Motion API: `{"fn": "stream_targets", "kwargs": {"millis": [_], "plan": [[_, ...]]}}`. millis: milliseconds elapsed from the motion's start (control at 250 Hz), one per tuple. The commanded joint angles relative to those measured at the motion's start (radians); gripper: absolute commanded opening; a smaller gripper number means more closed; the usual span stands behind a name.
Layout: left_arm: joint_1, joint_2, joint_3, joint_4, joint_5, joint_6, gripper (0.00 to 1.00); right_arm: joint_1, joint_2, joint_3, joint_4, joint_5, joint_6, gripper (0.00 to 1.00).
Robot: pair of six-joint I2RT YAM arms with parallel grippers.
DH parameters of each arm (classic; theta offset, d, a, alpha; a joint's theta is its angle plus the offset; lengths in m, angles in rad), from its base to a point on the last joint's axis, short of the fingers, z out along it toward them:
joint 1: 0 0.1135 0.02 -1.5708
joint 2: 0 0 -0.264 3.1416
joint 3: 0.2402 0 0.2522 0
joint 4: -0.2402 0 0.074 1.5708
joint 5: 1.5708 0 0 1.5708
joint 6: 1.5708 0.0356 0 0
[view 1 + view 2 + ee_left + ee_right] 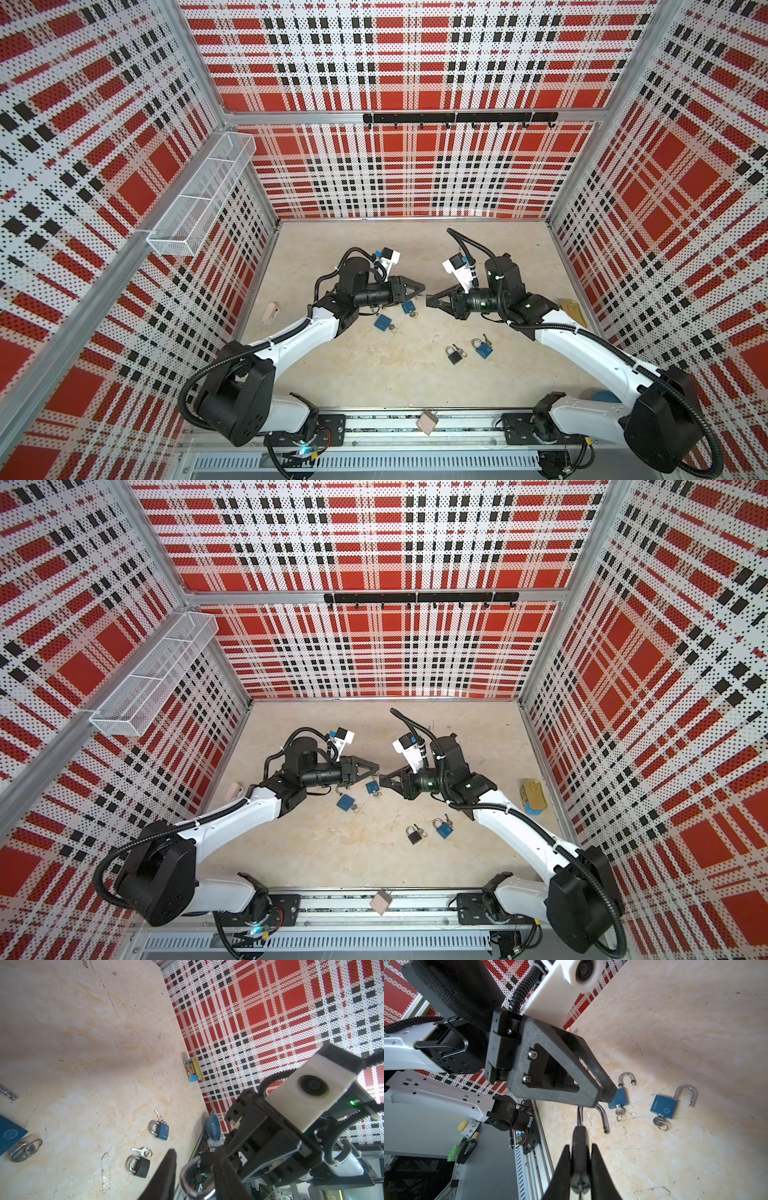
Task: Lock with the key
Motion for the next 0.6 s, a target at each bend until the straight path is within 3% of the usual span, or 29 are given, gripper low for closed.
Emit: {"fn": "stream_targets", "kwargs": {"millis": [0, 596], "plan": [[0.01, -0.037, -0.014, 0.061, 0.029, -0.021, 0.33, 0.003, -0.012, 0.041, 0.058, -0.001, 0.0, 0.0], [-0.002, -0.032, -0.027, 0.065, 0.066, -0.021, 0.32, 0.0, -0.004, 0.056, 0.063, 0.01, 0.008, 0.0]]}}
